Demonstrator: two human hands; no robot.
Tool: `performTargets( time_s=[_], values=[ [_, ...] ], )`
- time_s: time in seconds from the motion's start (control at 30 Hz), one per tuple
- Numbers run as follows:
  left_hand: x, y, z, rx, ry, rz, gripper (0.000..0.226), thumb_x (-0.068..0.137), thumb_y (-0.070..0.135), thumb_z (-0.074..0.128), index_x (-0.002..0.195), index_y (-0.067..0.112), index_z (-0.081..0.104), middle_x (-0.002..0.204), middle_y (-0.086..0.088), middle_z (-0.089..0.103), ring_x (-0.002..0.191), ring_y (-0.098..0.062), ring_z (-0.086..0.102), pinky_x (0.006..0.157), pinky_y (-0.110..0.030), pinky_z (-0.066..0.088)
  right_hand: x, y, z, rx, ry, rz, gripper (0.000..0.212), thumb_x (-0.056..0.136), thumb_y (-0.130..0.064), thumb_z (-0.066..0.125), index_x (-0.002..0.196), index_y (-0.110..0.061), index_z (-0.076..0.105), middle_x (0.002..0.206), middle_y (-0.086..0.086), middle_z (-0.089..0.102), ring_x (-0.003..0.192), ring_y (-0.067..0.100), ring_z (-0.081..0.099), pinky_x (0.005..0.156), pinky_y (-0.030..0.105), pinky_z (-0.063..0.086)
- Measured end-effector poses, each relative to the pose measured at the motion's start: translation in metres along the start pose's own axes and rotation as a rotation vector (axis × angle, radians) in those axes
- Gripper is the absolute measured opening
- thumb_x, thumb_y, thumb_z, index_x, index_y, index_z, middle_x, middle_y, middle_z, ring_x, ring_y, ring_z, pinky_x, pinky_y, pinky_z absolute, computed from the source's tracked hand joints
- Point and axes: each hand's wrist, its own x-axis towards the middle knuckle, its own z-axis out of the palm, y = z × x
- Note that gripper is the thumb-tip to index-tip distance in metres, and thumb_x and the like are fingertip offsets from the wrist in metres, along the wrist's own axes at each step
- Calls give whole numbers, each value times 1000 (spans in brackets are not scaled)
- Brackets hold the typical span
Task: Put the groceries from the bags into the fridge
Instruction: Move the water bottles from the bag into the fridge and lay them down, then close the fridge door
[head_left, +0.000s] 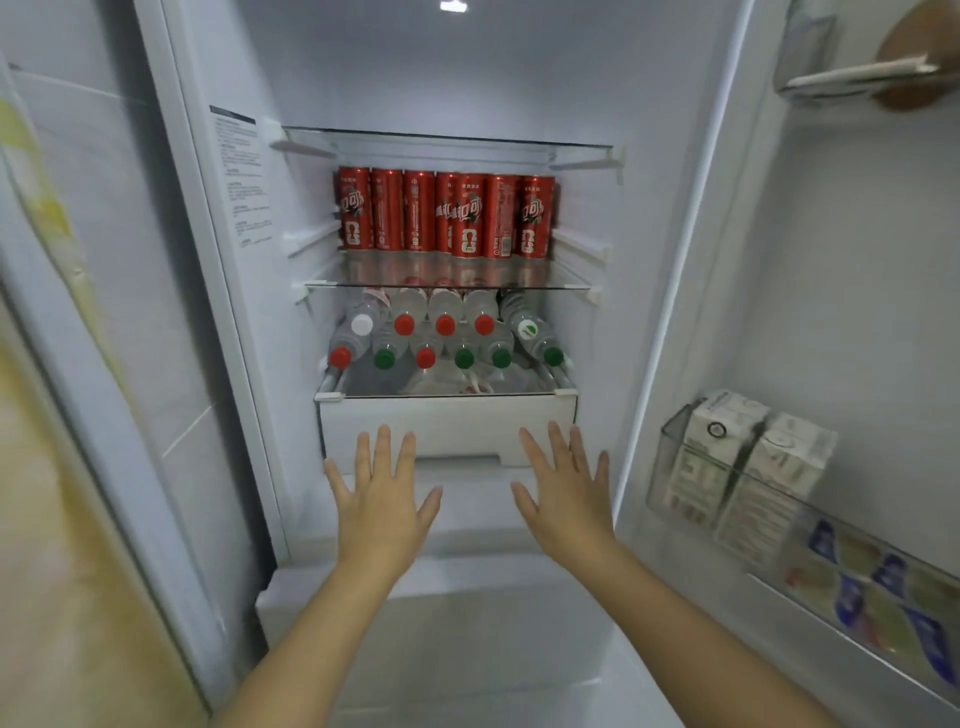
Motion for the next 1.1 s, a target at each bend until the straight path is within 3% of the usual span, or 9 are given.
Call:
performTargets(
  time_s=[0.2,0.4,0.5,0.63,0.77,0.87,1.0,1.1],
  values=[
    [-65,19,-21,-118,86,18,72,94,55,42,154,21,20,162,-8,13,150,-31,4,114,-63,2,-65,6,-21,34,59,-68,64,102,-49,28,154,-37,-8,164,3,-11,150,26,-17,119,52,-6],
    [-101,32,-42,-178,25,91,69,98,53,34,156,24,8,164,-4,-1,150,-26,-8,116,-59,-5,-119,15,-41,65,114,-81,64,102,-45,34,155,-35,1,164,2,-8,150,24,-15,119,50,4],
    [-108,44,-54,-223,32,159,68,98,51,37,155,23,12,163,-5,3,150,-26,-4,116,-59,-2,-146,21,-56,40,140,-72,64,102,-45,35,155,-37,1,165,1,-5,151,24,-12,120,46,7],
    [-119,62,-66,-272,79,289,67,95,48,49,152,20,28,161,-8,18,150,-29,9,115,-63,7,-181,31,-77,-44,219,-42,63,97,-49,33,154,-36,10,164,5,7,151,27,-2,119,50,11],
    [-133,79,-81,-264,125,403,66,94,52,41,150,18,33,160,-9,23,149,-30,15,114,-63,7,-214,40,-98,-198,305,-14,60,95,-48,34,152,-31,25,160,8,25,149,32,15,116,55,21],
    [-143,97,-98,-283,81,457,66,97,51,41,153,21,24,162,-6,13,150,-26,3,116,-60,0,-237,51,-118,-275,344,26,60,92,-49,35,149,-29,33,156,10,35,146,33,25,112,59,28],
    [-158,126,-124,-291,63,538,68,98,50,39,155,24,12,163,-4,2,150,-23,-6,117,-58,-5,-262,72,-144,-356,416,53,63,89,-42,61,146,-24,41,152,13,40,144,36,31,109,61,29],
    [-166,148,-138,-310,57,591,70,98,50,40,155,25,9,164,-3,-1,150,-22,-8,117,-57,-7,-278,90,-160,-379,439,70,63,87,-39,64,144,-24,42,147,15,45,140,37,37,108,62,31]
  ],
)
